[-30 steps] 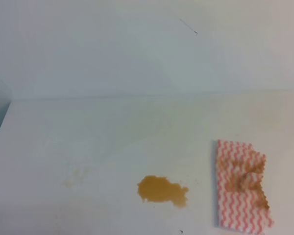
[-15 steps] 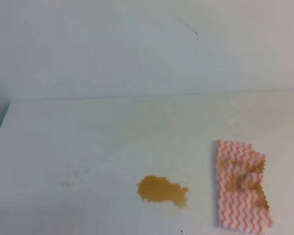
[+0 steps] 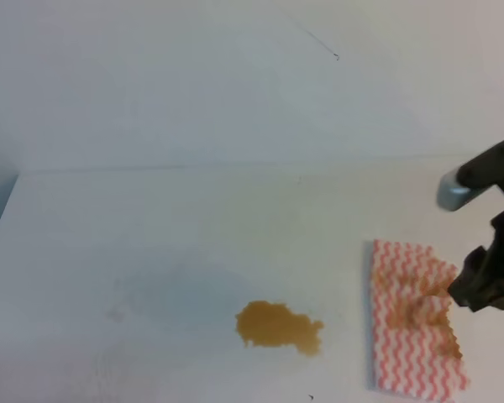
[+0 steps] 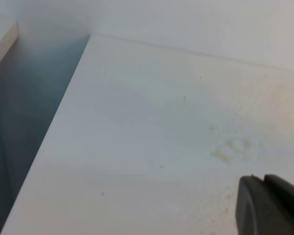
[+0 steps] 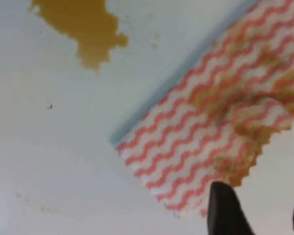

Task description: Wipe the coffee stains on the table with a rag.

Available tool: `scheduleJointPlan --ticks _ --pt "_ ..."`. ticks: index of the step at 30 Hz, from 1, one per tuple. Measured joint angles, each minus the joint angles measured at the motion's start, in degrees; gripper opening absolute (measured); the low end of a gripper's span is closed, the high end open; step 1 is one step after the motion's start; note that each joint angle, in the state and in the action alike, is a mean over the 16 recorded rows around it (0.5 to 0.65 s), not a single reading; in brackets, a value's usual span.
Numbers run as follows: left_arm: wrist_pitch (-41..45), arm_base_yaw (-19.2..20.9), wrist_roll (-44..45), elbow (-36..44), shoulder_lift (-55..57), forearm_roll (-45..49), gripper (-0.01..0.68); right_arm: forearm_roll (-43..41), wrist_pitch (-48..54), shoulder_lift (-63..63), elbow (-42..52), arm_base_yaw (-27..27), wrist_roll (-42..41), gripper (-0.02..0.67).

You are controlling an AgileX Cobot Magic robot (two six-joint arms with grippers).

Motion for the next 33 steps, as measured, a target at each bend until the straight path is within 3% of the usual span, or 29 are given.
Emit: scheduleJointPlan --ticks 7,21,27,33 --pt "0.0 0.0 0.0 0.0 0.0 0.0 0.001 -4.56 -1.86 11.58 -2.86 7.43 4.97 0.317" --pt "0.0 0.0 0.0 0.0 0.0 0.0 0.001 -5.43 -6.57 26.97 -4.57 12.78 8.96 0.332" --pt "0.0 0.0 0.0 0.0 0.0 0.0 0.001 -5.77 -5.98 30.5 -5.11 12.98 10.25 0.298" --pt "0.0 0.0 0.0 0.0 0.0 0.0 0.001 -6.65 -4.61 32.35 -5.67 12.91 11.01 0.186"
